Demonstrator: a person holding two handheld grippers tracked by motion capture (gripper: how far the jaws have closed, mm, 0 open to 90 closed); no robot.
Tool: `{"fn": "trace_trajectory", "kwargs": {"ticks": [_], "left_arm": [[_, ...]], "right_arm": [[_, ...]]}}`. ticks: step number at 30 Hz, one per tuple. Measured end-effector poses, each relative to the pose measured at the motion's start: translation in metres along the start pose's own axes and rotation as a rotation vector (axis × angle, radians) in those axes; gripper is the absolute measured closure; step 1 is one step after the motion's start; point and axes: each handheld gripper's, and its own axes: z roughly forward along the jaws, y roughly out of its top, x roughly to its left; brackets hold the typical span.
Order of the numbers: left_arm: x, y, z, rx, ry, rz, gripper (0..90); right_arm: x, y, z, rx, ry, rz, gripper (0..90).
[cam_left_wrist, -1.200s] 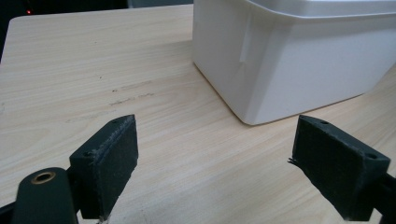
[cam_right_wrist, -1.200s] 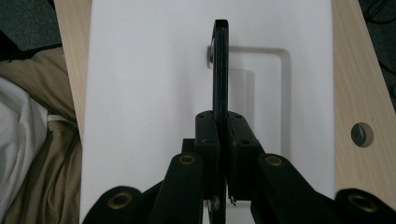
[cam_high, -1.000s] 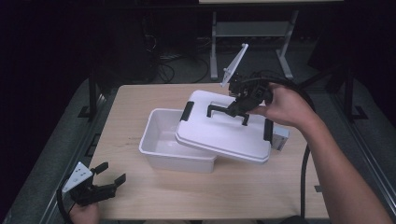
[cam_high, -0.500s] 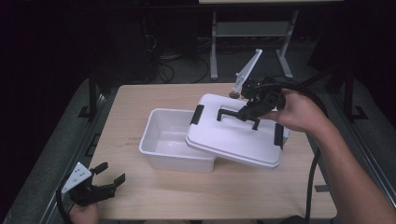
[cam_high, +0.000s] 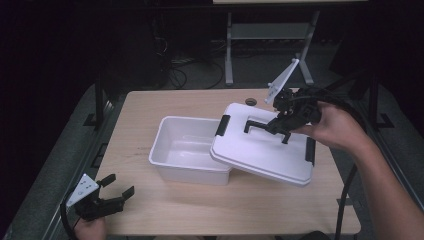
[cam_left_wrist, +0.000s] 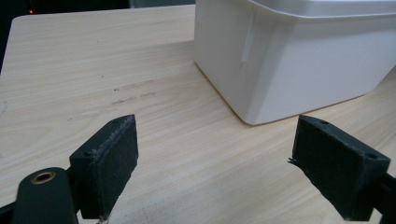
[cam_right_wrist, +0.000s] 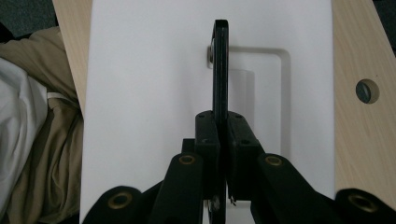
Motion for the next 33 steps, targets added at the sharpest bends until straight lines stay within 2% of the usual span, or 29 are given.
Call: {"fn": "trace_trajectory", "kwargs": {"ticks": [33], "left_arm": [[-0.001, 0.000, 0.002, 0.007, 0.003, 0.005, 13.5]], "right_arm": [[0.001, -0.064, 0.000, -0.018, 0.010, 0.068, 84.6]]}}
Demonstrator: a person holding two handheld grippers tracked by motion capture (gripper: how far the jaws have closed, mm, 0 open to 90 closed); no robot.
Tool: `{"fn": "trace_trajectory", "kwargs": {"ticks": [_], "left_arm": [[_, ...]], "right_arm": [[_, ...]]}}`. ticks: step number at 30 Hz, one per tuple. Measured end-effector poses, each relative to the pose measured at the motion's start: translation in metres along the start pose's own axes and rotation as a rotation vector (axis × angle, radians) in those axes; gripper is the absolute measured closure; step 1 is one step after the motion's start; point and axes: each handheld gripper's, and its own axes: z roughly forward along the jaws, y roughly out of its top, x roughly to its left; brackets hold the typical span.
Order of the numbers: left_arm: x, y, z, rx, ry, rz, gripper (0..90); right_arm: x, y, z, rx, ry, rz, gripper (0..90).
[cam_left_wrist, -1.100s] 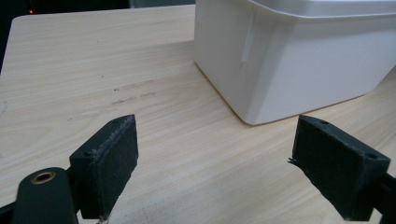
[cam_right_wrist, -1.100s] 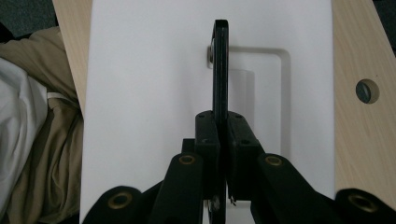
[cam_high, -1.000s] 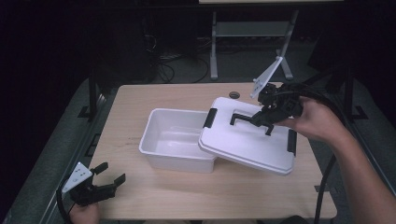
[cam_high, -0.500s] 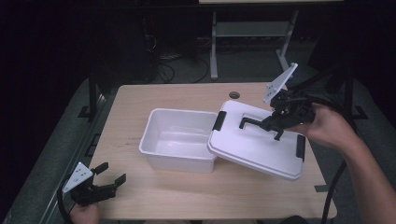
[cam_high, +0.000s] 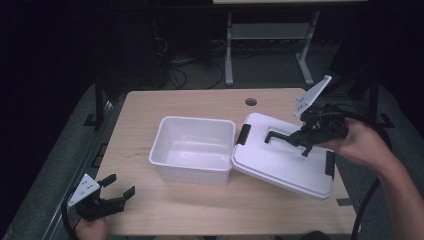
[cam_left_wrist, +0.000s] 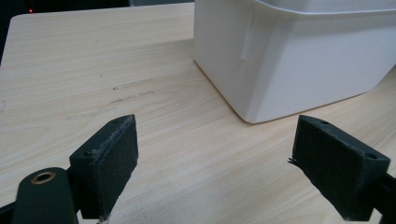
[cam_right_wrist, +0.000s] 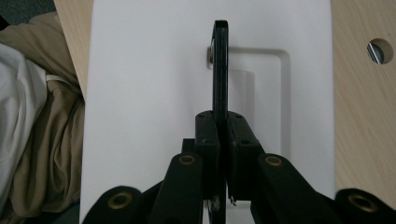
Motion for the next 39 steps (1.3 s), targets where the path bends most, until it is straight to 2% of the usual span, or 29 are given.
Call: {"fn": "trace_trajectory", "kwargs": {"ticks": [14, 39], "left_arm": [[0.000, 0.000, 0.001, 0.002, 0.000, 0.002, 13.5], [0.000, 0.000, 0.001, 0.002, 0.000, 0.002, 13.5]], "right_arm": [[0.000, -0.020, 0.011, -0.006, 0.020, 0.020, 84.6], [0.001, -0.042, 0.034, -0.009, 0.051, 0.026, 84.6]]}}
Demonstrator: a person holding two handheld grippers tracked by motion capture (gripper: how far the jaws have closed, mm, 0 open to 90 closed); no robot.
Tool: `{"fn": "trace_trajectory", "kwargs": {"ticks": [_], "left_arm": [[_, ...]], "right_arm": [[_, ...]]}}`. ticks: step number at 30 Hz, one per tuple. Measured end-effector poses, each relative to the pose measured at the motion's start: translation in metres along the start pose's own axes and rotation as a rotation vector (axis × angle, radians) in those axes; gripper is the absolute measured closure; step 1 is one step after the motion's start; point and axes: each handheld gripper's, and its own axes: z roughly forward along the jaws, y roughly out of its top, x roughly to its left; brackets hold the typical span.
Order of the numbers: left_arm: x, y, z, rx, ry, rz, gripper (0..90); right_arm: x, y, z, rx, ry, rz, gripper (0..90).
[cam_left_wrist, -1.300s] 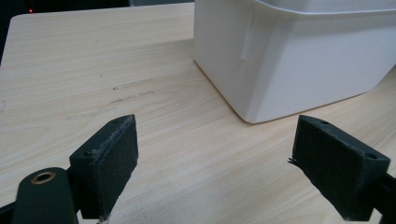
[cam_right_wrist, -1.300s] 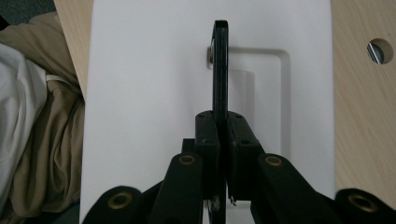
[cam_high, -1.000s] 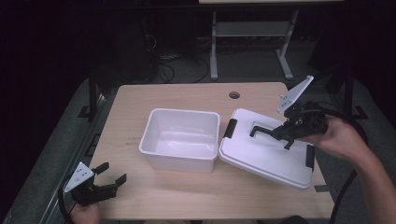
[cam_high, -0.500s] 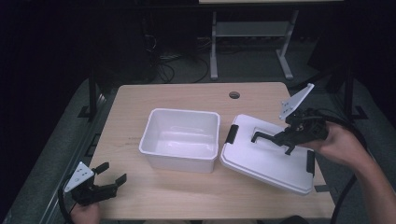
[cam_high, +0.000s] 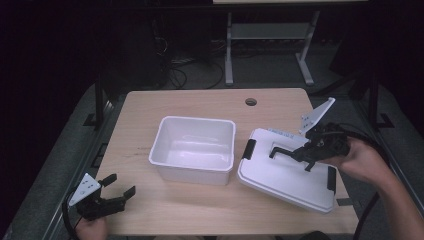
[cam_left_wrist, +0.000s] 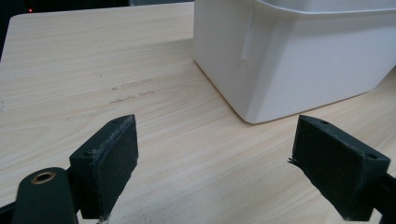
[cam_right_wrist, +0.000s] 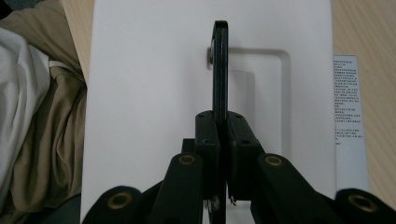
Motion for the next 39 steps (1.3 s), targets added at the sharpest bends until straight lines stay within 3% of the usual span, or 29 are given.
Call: {"fn": "trace_trajectory", "kwargs": {"ticks": [39], "left_arm": [[0.000, -0.001, 0.000, -0.004, 0.001, -0.012, 13.5]], "right_arm": [[-0.004, -0.023, 0.043, 0.007, 0.052, 0.029, 84.5]]}}
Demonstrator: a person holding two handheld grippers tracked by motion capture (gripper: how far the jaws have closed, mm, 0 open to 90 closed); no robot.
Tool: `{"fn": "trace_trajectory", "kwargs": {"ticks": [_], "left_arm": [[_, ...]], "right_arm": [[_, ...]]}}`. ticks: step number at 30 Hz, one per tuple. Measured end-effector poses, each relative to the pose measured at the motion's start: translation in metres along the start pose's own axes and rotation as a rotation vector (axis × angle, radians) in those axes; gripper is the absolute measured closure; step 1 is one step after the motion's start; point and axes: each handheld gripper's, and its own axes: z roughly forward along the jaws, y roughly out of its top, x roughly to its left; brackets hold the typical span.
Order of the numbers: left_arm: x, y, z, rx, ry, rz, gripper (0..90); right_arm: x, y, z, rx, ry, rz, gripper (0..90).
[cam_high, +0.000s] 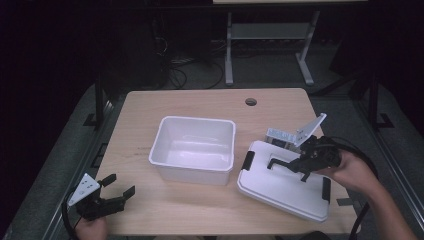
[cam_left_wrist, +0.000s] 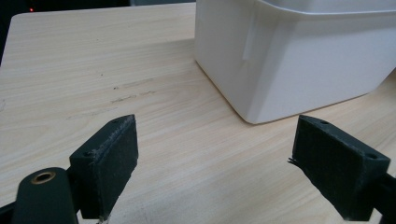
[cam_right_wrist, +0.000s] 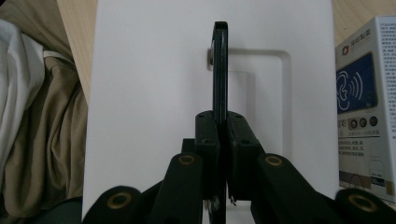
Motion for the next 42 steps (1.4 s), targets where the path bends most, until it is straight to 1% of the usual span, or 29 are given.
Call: {"fn": "trace_trajectory", "kwargs": {"ticks": [12, 19, 29, 39, 42], "left_arm": [[0.000, 0.000, 0.000, 0.005, 0.002, 0.008, 13.5], [0.000, 0.000, 0.000, 0.000, 0.002, 0.002, 13.5], [0.000, 0.000, -0.001, -0.004, 0.003, 0.003, 13.5], [-0.001, 0.000, -0.001, -0.002, 0.002, 0.005, 13.5], [-0.001, 0.000, -0.001, -0.002, 0.001, 0.005, 13.5]], "right_arm": [[-0.003, -0.007, 0.016, 0.001, 0.019, 0.009, 84.4], [-0.005, -0.012, 0.027, 0.008, 0.033, 0.021, 84.3], [-0.008, -0.017, 0.041, 0.022, 0.038, 0.035, 84.3], [-0.009, -0.021, 0.051, 0.026, 0.046, 0.045, 84.2], [-0.010, -0.021, 0.054, 0.035, 0.049, 0.050, 83.9]]}}
